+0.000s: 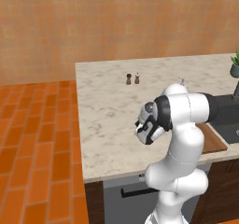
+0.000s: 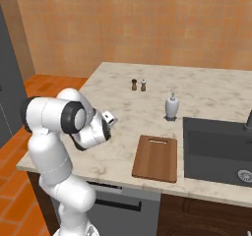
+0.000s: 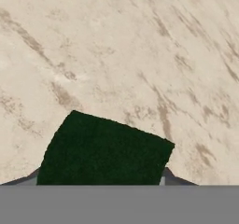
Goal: Pick up the sponge from the counter and clean the cutting board by briefly scrubbing or pressing down on the cutting board. Once finished, release the sponge.
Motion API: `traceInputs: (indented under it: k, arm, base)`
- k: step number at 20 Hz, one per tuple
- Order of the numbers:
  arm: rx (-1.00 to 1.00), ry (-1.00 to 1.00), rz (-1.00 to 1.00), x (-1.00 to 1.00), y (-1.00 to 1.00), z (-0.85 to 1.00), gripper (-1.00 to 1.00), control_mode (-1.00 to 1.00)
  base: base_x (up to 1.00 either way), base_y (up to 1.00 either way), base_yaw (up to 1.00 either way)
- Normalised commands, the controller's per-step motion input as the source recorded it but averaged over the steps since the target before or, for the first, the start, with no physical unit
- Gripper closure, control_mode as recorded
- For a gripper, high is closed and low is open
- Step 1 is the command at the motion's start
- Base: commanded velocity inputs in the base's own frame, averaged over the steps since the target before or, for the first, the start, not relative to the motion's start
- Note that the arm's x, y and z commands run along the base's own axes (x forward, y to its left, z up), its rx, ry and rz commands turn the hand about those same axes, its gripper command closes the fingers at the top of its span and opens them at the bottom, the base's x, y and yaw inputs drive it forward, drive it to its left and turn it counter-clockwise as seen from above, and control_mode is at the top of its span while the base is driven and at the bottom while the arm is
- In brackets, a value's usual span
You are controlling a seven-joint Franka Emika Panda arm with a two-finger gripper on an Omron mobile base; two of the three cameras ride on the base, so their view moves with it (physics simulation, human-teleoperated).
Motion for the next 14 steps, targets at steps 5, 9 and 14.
traceInputs:
  k: [5, 9, 14]
  arm:
    - [0.00, 0.04, 0.00, 0.00, 0.00, -0.22, -1.00, -1.00]
    - [0.00, 0.20, 0.00, -0.04, 0.00, -0.26, -1.00, -1.00]
    - [0.02, 0.10, -0.01, -0.10, -0.06, 0.07, -1.00, -1.00]
  base:
    - [0.00, 0.00, 0.00]
    - [0.00, 0.00, 0.00]
    - [0.00, 0.00, 0.00]
